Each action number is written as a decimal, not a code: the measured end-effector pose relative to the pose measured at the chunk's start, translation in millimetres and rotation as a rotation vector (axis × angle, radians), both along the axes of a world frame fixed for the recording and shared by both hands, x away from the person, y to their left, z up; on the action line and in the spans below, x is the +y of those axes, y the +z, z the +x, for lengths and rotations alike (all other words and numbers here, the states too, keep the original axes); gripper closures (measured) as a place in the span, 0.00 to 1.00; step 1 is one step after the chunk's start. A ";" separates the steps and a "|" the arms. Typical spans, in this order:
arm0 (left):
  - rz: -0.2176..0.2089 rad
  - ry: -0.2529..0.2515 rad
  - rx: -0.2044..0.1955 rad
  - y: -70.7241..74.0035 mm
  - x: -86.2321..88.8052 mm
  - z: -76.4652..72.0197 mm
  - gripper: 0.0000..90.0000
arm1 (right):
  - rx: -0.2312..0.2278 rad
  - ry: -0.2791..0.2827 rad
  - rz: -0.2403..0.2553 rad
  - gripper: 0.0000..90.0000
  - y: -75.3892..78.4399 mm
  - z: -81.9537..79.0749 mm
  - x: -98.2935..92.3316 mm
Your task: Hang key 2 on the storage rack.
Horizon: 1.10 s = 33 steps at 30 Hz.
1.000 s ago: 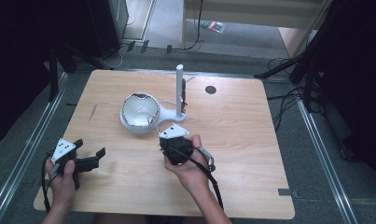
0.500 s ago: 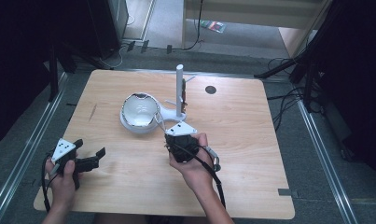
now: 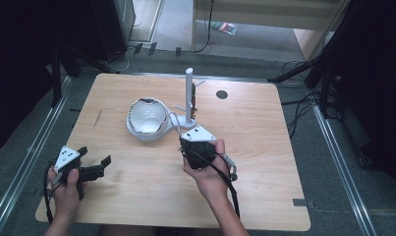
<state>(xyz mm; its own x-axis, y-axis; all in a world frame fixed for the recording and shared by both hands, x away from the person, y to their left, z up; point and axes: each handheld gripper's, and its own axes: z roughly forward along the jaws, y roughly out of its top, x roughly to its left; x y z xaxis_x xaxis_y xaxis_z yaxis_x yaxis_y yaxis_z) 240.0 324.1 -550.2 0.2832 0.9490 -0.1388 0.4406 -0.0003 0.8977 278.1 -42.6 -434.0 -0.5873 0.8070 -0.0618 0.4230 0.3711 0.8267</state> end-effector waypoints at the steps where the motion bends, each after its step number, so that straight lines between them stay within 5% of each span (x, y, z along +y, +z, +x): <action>1: 0.000 0.000 0.000 0.0 0.0 0.0 0.01 | -0.005 -0.004 0.002 0.93 0.7 0.0 -0.8; 19: -0.001 0.001 0.000 0.0 -0.2 -0.1 0.01 | -0.071 -0.075 0.033 0.93 8.3 2.6 -14.2; 33: -0.001 0.000 -0.001 0.0 0.0 -0.1 0.01 | -0.079 -0.130 0.033 0.93 5.2 13.6 -19.9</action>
<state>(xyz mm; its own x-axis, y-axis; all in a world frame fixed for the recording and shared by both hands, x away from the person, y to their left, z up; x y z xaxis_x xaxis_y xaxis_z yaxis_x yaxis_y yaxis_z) 239.9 324.1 -550.2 0.2836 0.9488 -0.1392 0.4397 0.0003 0.8981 291.7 -62.5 -428.8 -0.4721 0.8783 -0.0756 0.3991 0.2895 0.8700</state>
